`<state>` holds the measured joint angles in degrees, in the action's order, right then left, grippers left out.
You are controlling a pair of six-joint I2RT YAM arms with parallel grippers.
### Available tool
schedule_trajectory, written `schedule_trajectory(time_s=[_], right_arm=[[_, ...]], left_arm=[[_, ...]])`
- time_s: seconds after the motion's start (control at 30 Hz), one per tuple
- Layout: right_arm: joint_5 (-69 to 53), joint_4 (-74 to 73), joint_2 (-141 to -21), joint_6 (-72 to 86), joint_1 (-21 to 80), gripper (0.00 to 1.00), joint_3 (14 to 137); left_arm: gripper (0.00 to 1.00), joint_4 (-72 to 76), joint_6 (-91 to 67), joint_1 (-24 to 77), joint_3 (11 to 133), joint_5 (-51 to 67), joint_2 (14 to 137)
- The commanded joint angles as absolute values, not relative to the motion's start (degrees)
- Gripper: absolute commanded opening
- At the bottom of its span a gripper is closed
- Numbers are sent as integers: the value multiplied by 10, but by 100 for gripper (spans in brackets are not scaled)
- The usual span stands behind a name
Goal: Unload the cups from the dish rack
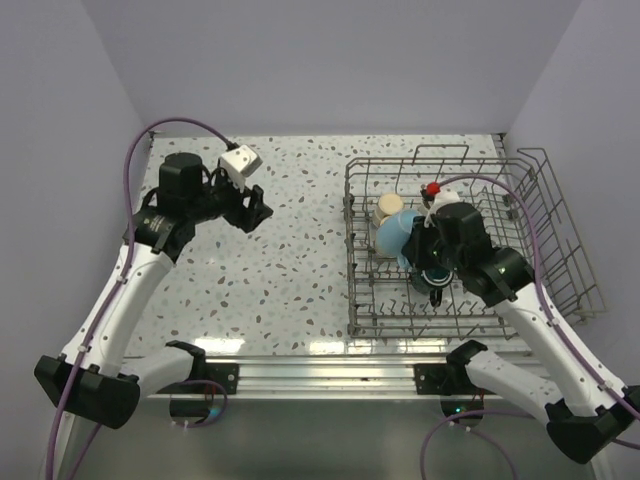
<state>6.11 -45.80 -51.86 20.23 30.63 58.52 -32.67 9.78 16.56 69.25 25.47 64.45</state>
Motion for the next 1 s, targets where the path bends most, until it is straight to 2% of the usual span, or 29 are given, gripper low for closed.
schedule_trajectory(time_s=[0.0, 0.1, 0.23, 0.33, 0.43, 0.97], right_arm=[[5, -320, -509, 217, 305, 0, 651], [-73, -238, -543, 227, 305, 0, 678], [-106, -92, -591, 242, 304, 0, 723], [-156, -2, -623, 266, 305, 0, 741], [-193, 48, -647, 305, 305, 0, 752], [-252, 144, -673, 383, 309, 0, 722]], left_arm=[[71, -292, 41, 166, 743, 343, 637], [80, -242, -19, 166, 772, 444, 657], [83, -95, -128, 166, 767, 567, 686], [82, 21, -227, 166, 745, 578, 700], [78, 70, -269, 166, 751, 569, 723], [64, 224, -378, 166, 754, 584, 765]])
